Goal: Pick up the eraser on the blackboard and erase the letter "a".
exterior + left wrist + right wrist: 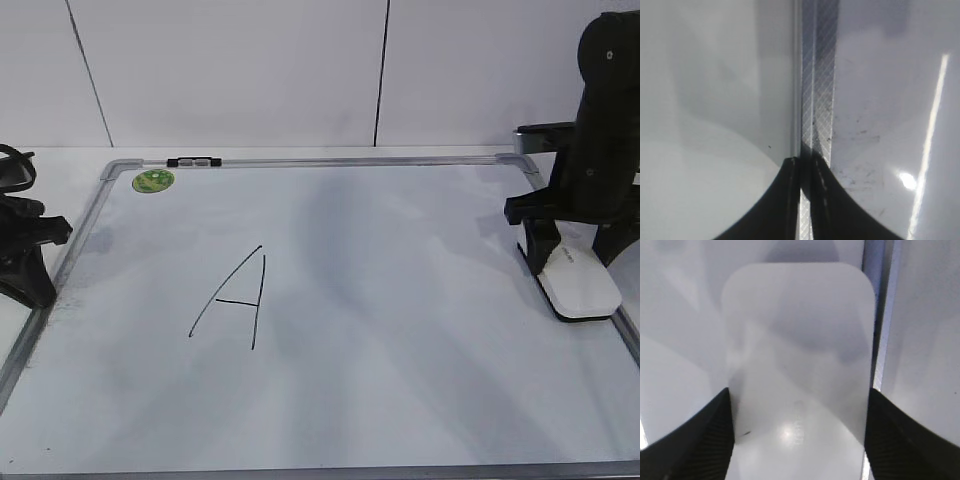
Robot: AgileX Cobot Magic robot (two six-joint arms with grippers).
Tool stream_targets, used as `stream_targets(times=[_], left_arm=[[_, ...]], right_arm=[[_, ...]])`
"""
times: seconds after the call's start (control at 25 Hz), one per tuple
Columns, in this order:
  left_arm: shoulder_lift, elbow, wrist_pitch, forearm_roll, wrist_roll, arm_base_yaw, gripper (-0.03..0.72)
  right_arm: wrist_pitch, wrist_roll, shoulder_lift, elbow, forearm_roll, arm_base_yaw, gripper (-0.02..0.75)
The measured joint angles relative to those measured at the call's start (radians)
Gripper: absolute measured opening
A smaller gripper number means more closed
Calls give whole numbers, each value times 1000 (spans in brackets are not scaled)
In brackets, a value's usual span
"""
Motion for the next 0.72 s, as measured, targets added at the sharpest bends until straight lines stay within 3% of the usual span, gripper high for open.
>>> stream_targets(times=[0.56, 0.72], left_arm=[[0, 0, 0, -7, 0, 0, 23], [0, 0, 0, -9, 0, 0, 23]], right_arm=[[-13, 0, 11, 0, 0, 0, 541], [-13, -3, 12, 0, -20, 0, 623]])
